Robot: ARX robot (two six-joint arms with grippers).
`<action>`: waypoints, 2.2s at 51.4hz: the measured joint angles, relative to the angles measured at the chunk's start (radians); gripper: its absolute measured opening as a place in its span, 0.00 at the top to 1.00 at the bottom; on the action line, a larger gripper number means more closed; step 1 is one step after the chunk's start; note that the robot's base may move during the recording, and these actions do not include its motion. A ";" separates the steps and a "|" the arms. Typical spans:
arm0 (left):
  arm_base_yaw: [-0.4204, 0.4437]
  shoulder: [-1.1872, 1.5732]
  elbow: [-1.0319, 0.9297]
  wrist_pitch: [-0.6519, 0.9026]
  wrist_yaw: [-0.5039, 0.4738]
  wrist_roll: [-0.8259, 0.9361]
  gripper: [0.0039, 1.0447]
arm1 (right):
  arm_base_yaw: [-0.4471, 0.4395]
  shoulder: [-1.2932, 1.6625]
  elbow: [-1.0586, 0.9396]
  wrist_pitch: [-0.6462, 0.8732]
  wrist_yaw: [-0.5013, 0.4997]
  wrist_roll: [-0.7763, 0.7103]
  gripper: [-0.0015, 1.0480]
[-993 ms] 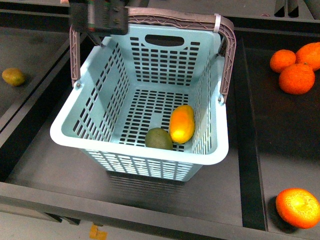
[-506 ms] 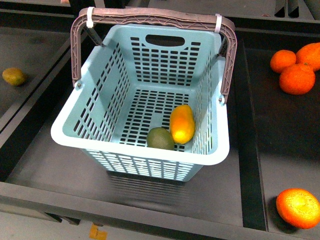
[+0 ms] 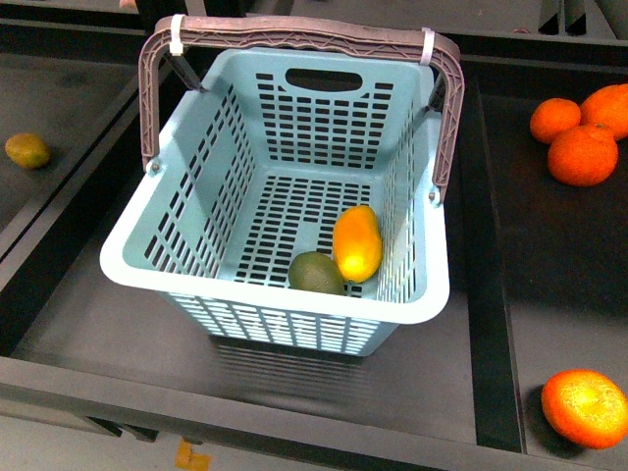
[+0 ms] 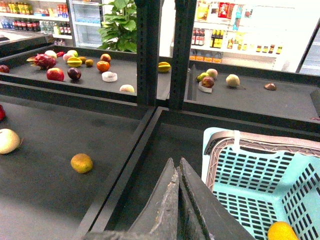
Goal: Pick mango and avocado into basket
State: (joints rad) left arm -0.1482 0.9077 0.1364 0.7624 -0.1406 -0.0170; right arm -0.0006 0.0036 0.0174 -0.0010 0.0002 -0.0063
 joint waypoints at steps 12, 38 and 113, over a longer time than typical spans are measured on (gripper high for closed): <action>0.119 -0.212 -0.077 -0.135 0.131 0.005 0.98 | 0.000 0.000 0.000 0.000 0.000 0.000 0.08; 0.145 -0.504 -0.123 -0.360 0.140 0.006 0.98 | 0.000 0.000 0.000 0.000 0.000 0.000 0.08; 0.145 -0.901 -0.122 -0.761 0.140 0.006 0.41 | 0.000 0.000 0.000 0.000 0.000 0.000 0.08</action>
State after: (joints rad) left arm -0.0036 0.0063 0.0139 0.0013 -0.0002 -0.0109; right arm -0.0002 0.0036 0.0174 -0.0010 0.0002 -0.0063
